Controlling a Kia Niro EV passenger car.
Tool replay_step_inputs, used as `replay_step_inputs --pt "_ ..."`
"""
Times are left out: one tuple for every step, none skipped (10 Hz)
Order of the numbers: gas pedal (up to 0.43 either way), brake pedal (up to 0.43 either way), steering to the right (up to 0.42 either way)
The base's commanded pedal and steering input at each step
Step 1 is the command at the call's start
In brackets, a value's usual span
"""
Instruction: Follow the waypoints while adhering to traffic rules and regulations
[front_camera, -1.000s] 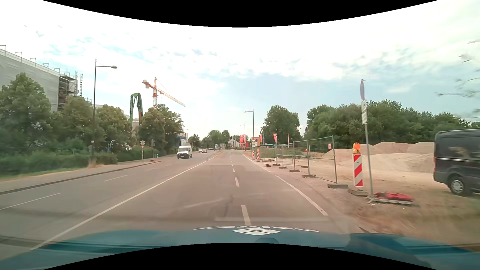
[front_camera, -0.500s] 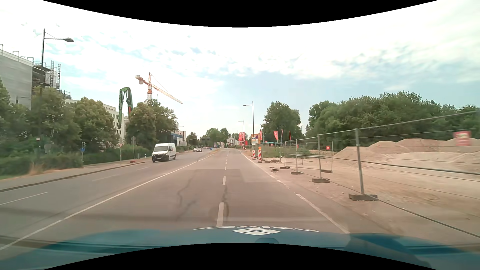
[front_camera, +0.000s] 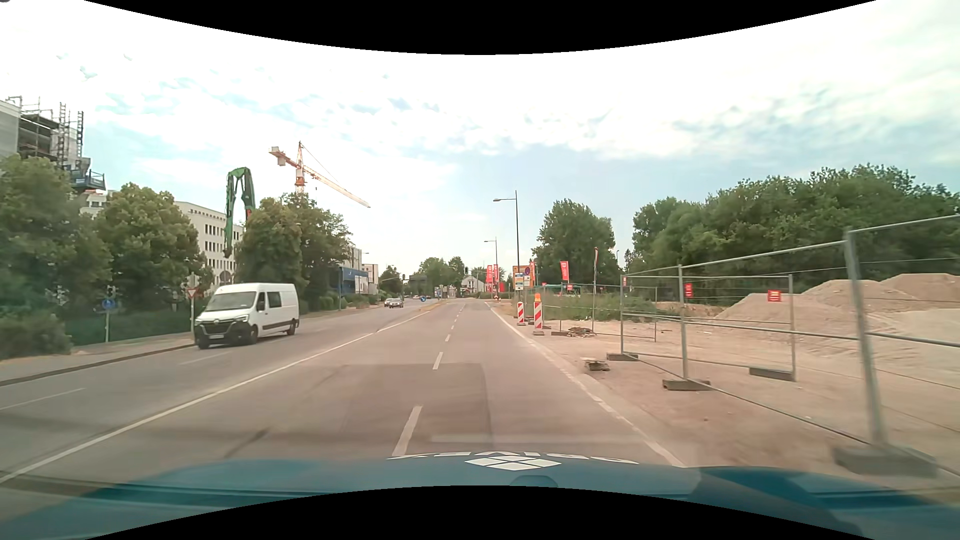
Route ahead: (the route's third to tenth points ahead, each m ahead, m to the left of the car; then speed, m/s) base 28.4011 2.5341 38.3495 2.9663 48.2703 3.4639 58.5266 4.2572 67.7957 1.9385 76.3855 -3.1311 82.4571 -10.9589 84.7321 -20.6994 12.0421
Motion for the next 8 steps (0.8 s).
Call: replay_step_inputs --pt "0.209 0.000 -0.024" --pt "0.209 0.000 -0.024" --pt "0.209 0.000 -0.023" --pt "0.209 0.000 -0.022" --pt "0.209 0.000 -0.020" --pt "0.209 0.000 -0.019" --pt "0.209 0.000 -0.018" --pt "0.209 0.000 -0.017"
